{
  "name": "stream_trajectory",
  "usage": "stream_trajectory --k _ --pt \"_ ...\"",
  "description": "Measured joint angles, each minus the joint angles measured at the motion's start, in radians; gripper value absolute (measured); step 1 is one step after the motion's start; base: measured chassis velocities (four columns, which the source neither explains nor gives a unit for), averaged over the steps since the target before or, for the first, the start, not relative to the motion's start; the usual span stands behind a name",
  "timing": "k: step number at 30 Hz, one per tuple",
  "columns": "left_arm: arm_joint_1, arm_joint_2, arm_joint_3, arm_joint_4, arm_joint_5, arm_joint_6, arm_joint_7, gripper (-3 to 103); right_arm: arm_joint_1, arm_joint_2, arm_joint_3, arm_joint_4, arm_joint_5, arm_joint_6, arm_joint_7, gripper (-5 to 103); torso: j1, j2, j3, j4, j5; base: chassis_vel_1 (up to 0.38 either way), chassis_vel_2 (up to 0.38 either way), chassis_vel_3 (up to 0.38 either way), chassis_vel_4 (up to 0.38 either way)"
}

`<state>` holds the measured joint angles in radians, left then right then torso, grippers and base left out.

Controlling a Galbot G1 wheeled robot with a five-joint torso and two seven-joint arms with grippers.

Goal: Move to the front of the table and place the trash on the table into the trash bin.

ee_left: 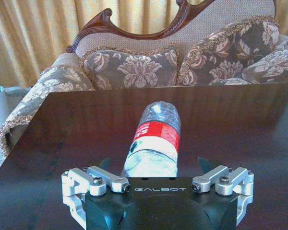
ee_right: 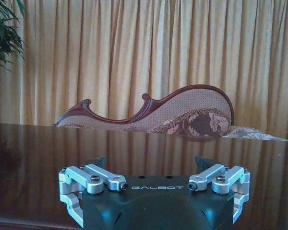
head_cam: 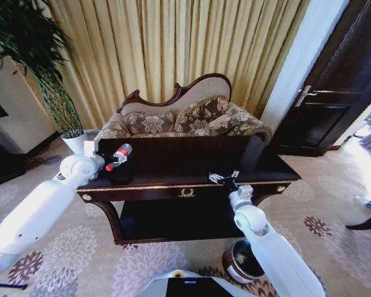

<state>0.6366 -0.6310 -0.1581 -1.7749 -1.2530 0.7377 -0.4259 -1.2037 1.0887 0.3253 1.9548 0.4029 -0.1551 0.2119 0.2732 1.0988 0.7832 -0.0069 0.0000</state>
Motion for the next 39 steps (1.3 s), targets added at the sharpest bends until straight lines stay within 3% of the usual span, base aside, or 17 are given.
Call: stream_trajectory --k 15,17,24,25,30,39 --pt "0.04 0.0 -0.035 -0.008 -0.002 -0.001 -0.006 101 -0.009 0.001 -0.002 0.002 0.001 0.005 0.009 100 0.0 0.0 0.0 -0.0001 0.0 0.0 0.0 0.0 0.0" --pt "0.044 -0.002 -0.039 -0.008 -0.005 -0.002 -0.006 97 -0.01 0.002 -0.002 0.002 0.001 0.005 0.01 100 0.0 0.0 0.0 -0.0001 0.0 0.0 0.0 0.0 0.0" --pt "0.072 -0.01 -0.065 -0.015 -0.015 -0.003 -0.005 66 -0.005 -0.001 0.003 0.002 0.002 0.009 0.021 100 0.0 0.0 0.0 -0.0001 0.0 0.0 0.0 0.0 0.0" --pt "0.072 -0.01 -0.065 -0.015 -0.015 -0.003 -0.005 66 -0.005 -0.001 0.003 0.002 0.002 0.009 0.021 100 0.0 0.0 0.0 -0.0001 0.0 0.0 0.0 0.0 0.0" --pt "0.089 -0.011 -0.082 -0.02 -0.015 -0.004 -0.004 46 -0.002 -0.005 0.006 0.002 0.004 0.012 0.023 100 0.0 0.0 0.0 -0.0002 0.0001 0.0 0.0 0.0 0.0" --pt "0.129 -0.009 -0.123 -0.056 0.013 -0.003 0.018 30 -0.006 -0.001 0.009 0.006 0.005 0.017 0.035 100 0.0 0.0 0.0 -0.0001 -0.0001 0.0 0.0 0.0 0.0"
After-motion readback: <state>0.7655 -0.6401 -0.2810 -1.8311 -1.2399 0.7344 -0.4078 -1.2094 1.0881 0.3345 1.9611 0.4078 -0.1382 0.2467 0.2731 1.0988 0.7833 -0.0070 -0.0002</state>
